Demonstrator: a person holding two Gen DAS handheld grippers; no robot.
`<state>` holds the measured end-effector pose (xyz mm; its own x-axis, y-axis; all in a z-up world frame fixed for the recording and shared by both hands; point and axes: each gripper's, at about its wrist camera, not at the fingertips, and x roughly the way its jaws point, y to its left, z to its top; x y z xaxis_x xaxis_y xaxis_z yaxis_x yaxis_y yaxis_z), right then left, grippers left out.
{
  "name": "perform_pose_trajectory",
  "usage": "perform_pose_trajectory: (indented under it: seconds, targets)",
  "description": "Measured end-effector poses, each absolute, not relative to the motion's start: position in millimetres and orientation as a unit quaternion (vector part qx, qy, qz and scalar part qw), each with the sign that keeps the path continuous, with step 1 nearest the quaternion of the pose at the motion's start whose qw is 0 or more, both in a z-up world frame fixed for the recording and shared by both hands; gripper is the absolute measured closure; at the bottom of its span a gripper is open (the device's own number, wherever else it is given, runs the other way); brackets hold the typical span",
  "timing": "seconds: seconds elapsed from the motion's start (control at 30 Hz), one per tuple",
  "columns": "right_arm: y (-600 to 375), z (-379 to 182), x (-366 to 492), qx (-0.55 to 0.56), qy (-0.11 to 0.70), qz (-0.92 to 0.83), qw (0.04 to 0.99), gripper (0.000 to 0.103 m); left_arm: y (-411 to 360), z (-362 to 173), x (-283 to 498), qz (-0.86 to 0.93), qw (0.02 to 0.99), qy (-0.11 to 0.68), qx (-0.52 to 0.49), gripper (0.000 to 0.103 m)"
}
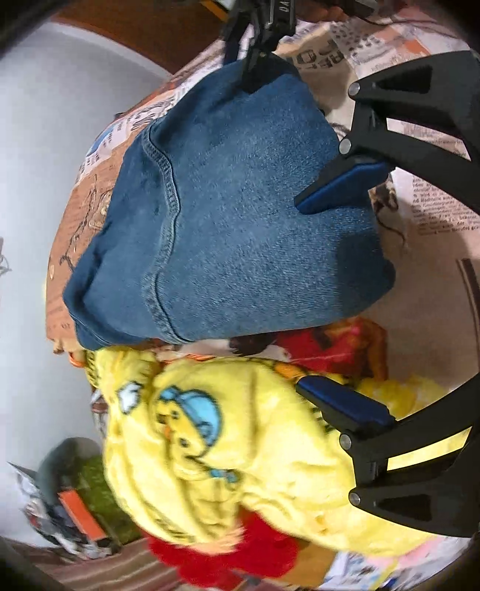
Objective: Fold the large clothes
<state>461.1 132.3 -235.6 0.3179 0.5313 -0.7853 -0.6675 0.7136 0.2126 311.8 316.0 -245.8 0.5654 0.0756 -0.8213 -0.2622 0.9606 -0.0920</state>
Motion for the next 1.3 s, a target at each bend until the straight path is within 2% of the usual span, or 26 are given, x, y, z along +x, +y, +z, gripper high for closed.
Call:
perform_pose_trajectory:
  seconds: [0.1,0.3,0.53,0.93,1.07,1.3]
  targets:
    - [123,-236,458,-0.071,0.456,0.366,0.808,0.018,319,-246,307,0.095,0.872,0.462,-0.131,0.013]
    - [114,-219,433,-0.075,0.454,0.339,0.821,0.018,309,-228,294,0.113,0.864,0.474,-0.126,0.014]
    - [97,-163,390,-0.040,0.408,0.360,0.838,0.018,291,-169,259,0.117,0.888,0.428,-0.120,0.014]
    - [49,-26,284,0.013,0.227,0.394,0.890,0.016,220,-9,156,0.097,0.967,0.223,-0.072,0.014]
    - [31,1,250,0.038,0.175,0.401,0.898,0.016,189,22,112,0.095,0.983,0.149,-0.047,0.014]
    - [11,25,193,0.049,0.087,0.395,0.913,0.016,153,45,54,0.105,0.992,0.065,-0.031,0.014]
